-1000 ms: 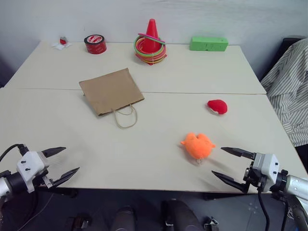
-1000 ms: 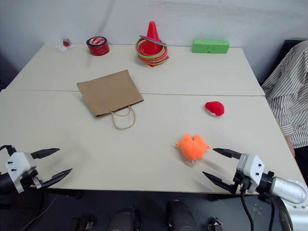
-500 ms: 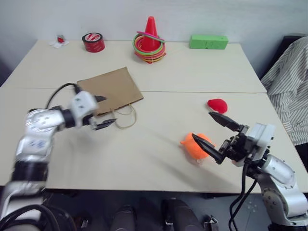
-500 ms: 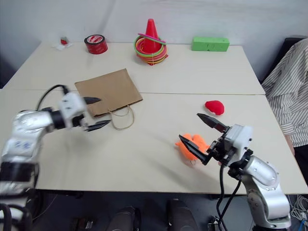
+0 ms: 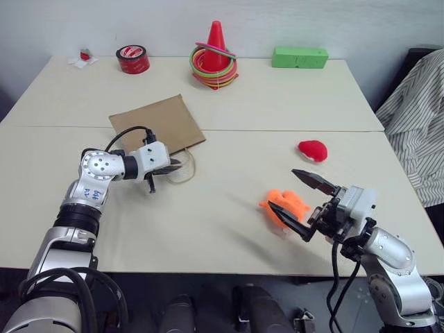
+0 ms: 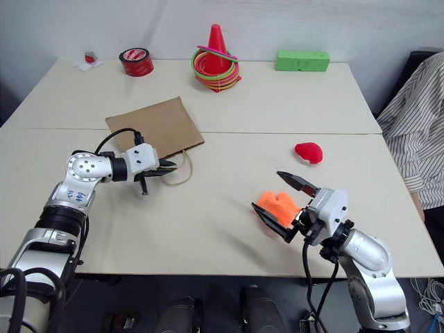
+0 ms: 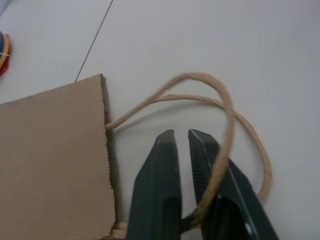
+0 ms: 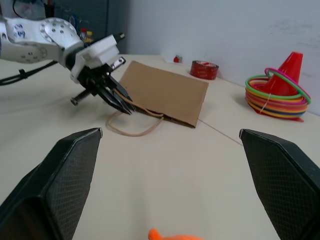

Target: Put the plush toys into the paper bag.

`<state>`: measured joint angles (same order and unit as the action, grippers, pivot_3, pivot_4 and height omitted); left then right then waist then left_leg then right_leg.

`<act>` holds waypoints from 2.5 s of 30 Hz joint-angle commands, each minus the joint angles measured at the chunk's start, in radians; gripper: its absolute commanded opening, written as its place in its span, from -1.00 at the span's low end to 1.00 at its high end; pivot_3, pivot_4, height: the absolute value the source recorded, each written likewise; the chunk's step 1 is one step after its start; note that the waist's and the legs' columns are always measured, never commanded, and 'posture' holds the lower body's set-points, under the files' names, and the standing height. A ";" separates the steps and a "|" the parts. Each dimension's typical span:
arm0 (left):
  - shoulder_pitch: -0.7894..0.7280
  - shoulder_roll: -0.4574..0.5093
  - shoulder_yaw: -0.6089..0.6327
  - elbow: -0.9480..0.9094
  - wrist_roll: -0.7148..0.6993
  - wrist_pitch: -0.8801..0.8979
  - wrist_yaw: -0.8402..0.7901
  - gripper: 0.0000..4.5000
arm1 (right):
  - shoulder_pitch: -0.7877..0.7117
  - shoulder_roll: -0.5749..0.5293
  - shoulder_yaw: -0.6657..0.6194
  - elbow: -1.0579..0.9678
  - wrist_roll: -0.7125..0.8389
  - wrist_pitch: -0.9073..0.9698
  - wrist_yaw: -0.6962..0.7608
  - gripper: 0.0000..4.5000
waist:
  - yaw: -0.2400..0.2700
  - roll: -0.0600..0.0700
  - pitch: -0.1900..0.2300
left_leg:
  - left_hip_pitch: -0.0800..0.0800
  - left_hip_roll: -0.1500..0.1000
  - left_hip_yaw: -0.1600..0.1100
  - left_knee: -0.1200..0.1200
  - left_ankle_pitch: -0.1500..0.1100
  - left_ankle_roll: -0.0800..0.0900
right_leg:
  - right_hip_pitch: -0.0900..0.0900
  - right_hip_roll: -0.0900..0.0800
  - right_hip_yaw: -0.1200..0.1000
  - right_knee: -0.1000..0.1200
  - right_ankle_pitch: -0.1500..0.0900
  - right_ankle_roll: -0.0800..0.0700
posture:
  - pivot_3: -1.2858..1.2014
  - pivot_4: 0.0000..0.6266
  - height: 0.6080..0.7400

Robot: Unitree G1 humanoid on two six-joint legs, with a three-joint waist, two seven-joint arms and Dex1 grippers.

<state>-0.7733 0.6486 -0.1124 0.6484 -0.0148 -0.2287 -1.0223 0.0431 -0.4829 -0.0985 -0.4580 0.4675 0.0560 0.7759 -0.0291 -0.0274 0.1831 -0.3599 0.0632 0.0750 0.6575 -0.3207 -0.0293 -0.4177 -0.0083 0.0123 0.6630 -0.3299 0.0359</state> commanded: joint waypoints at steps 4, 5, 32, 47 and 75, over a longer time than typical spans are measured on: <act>0.027 0.038 0.133 -0.340 -0.336 0.341 -0.209 -1.00 | -0.130 -0.017 0.147 -0.018 0.029 0.154 0.033 0.27 | -0.003 0.000 0.000 | 0.000 0.000 -0.001 0.001 0.000 0.000 | 0.000 0.000 0.000 0.001 0.000 0.000 | 0.03 -0.52 1.00; 0.043 0.051 0.149 -0.405 -0.375 0.398 -0.218 -1.00 | -0.161 -0.008 0.178 -0.007 0.011 0.164 0.031 0.09 | -0.006 0.000 0.000 | 0.000 0.001 0.000 0.002 0.000 0.000 | 0.000 0.000 0.000 0.001 0.000 0.000 | 0.03 -0.52 1.00; 0.230 0.032 0.401 -0.890 -0.891 1.018 0.079 -1.00 | -0.727 0.387 0.492 0.924 -0.445 0.157 -0.094 -0.99 | -0.026 0.000 0.000 | -0.002 0.000 -0.002 0.005 0.001 -0.003 | -0.002 -0.001 0.001 0.005 0.000 0.000 | 0.03 -0.52 1.00; 0.086 0.079 0.543 -0.678 -1.033 1.095 0.110 -1.00 | -0.634 0.324 0.534 0.818 -0.524 0.198 -0.057 -0.99 | -0.027 -0.003 -0.002 | -0.001 0.000 -0.003 0.005 0.002 -0.004 | -0.001 -0.001 0.000 0.005 0.000 0.000 | 0.03 -0.52 1.00; 0.102 0.028 0.326 -0.650 -0.936 1.049 -0.073 -1.00 | 0.095 -0.040 -0.336 -0.027 0.081 0.163 0.247 0.97 | 0.006 -0.001 -0.001 | -0.013 -0.002 -0.006 0.005 0.001 -0.003 | -0.007 -0.001 -0.003 0.000 0.000 0.001 | 0.03 -0.52 1.00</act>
<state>-0.6574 0.6734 0.2139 0.0083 -0.9555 0.8355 -1.0754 0.0969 -0.5184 -0.3379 -0.4642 0.5346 0.3058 1.0067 -0.0232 -0.0288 0.1822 -0.3721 0.0618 0.0691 0.6626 -0.3195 -0.0320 -0.4245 -0.0089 0.0099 0.6626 -0.3296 0.0364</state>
